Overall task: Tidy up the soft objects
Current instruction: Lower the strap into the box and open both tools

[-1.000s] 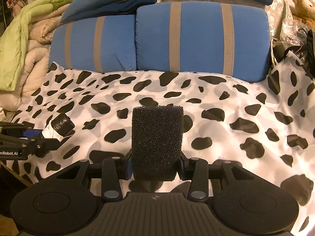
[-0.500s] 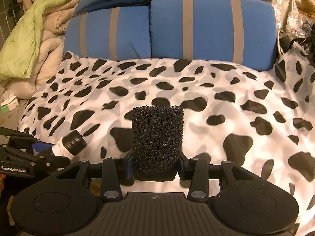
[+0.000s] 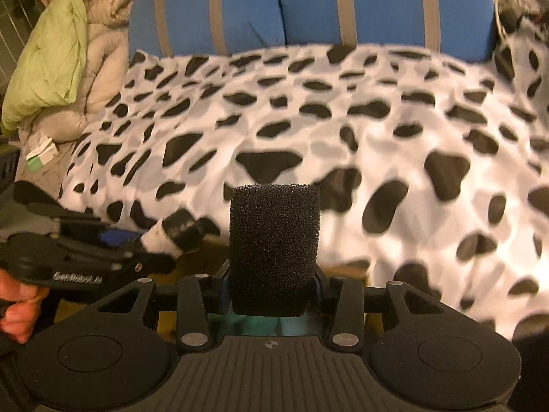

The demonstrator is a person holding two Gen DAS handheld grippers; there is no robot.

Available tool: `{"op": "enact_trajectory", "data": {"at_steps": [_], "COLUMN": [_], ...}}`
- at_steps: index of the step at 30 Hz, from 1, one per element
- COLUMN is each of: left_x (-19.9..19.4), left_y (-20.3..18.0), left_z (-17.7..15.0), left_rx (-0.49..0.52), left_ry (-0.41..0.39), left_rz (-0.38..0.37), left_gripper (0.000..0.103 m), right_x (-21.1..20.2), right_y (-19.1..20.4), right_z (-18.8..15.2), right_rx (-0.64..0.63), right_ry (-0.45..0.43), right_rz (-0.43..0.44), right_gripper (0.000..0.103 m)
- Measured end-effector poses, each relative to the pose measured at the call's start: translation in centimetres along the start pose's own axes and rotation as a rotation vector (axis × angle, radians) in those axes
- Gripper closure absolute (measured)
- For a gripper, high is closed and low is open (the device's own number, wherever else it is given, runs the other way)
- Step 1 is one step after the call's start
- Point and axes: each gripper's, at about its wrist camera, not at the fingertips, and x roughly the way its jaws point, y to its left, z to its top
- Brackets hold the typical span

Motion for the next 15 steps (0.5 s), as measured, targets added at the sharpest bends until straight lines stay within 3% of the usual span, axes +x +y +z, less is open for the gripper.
{"op": "enact_trajectory", "data": {"at_steps": [7, 8, 9, 11, 12, 13, 14, 15], "left_x": [0.3, 0.4, 0.6, 0.9, 1.0, 1.1, 1.1, 1.0], "left_y": [0.3, 0.5, 0.6, 1.0, 1.1, 1.1, 1.1, 1.1], "left_z": [-0.6, -0.6, -0.7, -0.8, -0.8, -0.8, -0.9, -0.9], "left_rx": [-0.058, -0.072, -0.084, -0.107, -0.112, -0.115, -0.117, -0.12], "left_ry": [0.05, 0.06, 0.071, 0.094, 0.1, 0.105, 0.105, 0.103], "left_rz": [0.037, 0.041, 0.045, 0.057, 0.064, 0.071, 0.079, 0.084], "left_gripper": [0.061, 0.061, 0.061, 0.053, 0.048, 0.035, 0.029, 0.028], "right_x": [1.4, 1.8, 2.0, 2.0, 1.9, 1.9, 2.0, 2.1], "right_y": [0.5, 0.6, 0.6, 0.8, 0.7, 0.6, 0.5, 0.4], "right_z": [-1.0, -1.0, -1.1, -1.1, -1.0, -1.0, -1.0, -1.0], "right_rx": [0.018, 0.015, 0.011, 0.001, 0.002, 0.008, 0.015, 0.021], "right_ry": [0.134, 0.155, 0.164, 0.158, 0.153, 0.155, 0.16, 0.169], "right_rz": [-0.03, -0.036, -0.051, -0.08, -0.079, -0.076, -0.08, -0.089], "right_gripper": [0.057, 0.048, 0.026, 0.004, 0.003, 0.003, 0.0, 0.0]}}
